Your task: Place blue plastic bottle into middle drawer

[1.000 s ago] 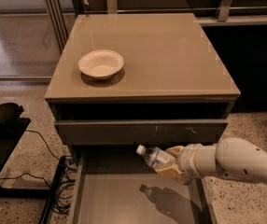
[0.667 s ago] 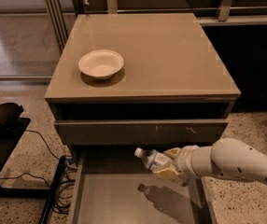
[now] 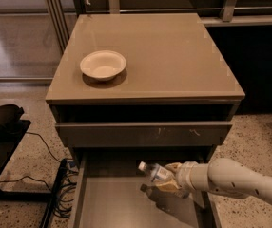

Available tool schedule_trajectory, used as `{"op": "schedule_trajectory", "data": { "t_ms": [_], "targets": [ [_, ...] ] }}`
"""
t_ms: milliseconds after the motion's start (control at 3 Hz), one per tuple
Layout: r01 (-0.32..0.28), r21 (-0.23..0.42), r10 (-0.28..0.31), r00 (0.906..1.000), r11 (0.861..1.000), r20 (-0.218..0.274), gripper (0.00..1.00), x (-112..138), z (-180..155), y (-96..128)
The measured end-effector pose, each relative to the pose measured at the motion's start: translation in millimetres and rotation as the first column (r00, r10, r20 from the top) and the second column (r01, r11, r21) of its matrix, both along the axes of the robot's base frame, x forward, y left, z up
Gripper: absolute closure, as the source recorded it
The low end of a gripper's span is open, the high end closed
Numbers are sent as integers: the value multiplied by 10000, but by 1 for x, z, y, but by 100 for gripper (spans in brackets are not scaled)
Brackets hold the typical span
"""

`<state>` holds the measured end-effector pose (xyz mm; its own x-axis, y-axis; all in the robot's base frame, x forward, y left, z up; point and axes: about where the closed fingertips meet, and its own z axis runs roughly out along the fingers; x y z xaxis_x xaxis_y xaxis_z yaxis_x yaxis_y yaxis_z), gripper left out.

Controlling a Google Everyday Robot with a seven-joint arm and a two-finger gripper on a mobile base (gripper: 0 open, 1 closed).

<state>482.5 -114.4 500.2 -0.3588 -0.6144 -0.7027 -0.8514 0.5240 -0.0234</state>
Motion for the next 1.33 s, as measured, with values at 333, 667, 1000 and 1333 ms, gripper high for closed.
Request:
{"op": "schedule_trajectory", "data": {
  "t_ms": [333, 667, 1000, 1333],
  "targets": [
    [-20, 26, 18, 9985, 10000, 552, 100, 1, -43, 3],
    [-133, -202, 151, 9956, 9997, 921, 100, 5, -85, 10],
    [-474, -456, 509, 9957, 9978, 779, 100, 4, -119, 18],
    [-519, -461, 552, 9958, 9976, 733, 83, 3, -122, 20]
  ]
}}
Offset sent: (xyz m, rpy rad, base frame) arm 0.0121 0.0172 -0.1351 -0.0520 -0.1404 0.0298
